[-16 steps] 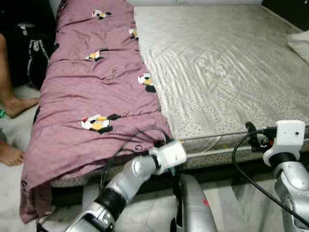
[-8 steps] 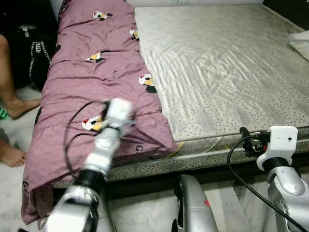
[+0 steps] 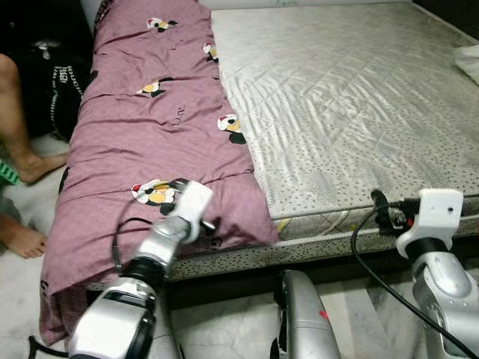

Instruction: Clean up the room

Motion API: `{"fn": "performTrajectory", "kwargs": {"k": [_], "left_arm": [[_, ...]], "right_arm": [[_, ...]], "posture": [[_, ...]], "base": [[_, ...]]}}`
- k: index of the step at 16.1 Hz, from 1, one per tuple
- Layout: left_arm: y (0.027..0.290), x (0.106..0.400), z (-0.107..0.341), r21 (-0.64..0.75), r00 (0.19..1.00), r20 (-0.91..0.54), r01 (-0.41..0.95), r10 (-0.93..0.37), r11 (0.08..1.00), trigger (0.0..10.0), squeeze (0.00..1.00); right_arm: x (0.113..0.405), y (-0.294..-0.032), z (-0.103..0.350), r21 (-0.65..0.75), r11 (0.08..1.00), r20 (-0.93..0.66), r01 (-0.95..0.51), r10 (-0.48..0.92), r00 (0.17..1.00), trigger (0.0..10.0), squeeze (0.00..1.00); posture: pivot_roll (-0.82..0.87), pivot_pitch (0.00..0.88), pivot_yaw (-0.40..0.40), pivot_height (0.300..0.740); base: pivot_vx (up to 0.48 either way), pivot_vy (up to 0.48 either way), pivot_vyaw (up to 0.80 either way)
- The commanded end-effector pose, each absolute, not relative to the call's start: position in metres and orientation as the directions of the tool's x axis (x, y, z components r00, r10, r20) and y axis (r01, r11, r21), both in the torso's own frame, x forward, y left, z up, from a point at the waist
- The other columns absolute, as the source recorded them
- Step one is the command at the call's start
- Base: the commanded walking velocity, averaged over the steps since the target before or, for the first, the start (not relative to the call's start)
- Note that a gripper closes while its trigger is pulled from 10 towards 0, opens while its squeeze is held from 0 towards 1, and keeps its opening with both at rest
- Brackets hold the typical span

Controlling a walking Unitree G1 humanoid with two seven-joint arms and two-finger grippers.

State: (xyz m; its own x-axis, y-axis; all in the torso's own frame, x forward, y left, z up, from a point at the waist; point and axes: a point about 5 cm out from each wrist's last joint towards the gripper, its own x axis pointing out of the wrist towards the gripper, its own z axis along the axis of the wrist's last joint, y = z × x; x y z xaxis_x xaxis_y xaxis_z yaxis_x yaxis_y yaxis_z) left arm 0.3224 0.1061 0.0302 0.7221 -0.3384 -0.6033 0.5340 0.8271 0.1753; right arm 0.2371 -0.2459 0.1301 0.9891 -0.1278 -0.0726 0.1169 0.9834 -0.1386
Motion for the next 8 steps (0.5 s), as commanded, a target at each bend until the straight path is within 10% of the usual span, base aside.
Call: {"fn": "performTrajectory", "kwargs": {"k": [1,8], "left_arm": [[0.098,0.31,0.017,0.21,0.667,-0.643,0.626,-0.376,0.751,10.0,0.0],[0.155,0.296,0.103,0.315,0.996,-0.048,0.091,-0.08,0.945,10.0,0.0]], "right_arm": [[0.247,-0.239,0.133,-0.11,0.989,-0.058,0.101,-0.108,0.992,10.0,0.0],[0.306,-0.173,0.121,0.083,0.993,-0.071,-0.087,0.093,0.993,10.0,0.0]], "posture": [[-0.21,0.0,0.0,0.538],[0.07,0.0,-0.031,0.538]], "base": [[0.0,0.0,0.0],[0.0,0.0,0.0]]}}
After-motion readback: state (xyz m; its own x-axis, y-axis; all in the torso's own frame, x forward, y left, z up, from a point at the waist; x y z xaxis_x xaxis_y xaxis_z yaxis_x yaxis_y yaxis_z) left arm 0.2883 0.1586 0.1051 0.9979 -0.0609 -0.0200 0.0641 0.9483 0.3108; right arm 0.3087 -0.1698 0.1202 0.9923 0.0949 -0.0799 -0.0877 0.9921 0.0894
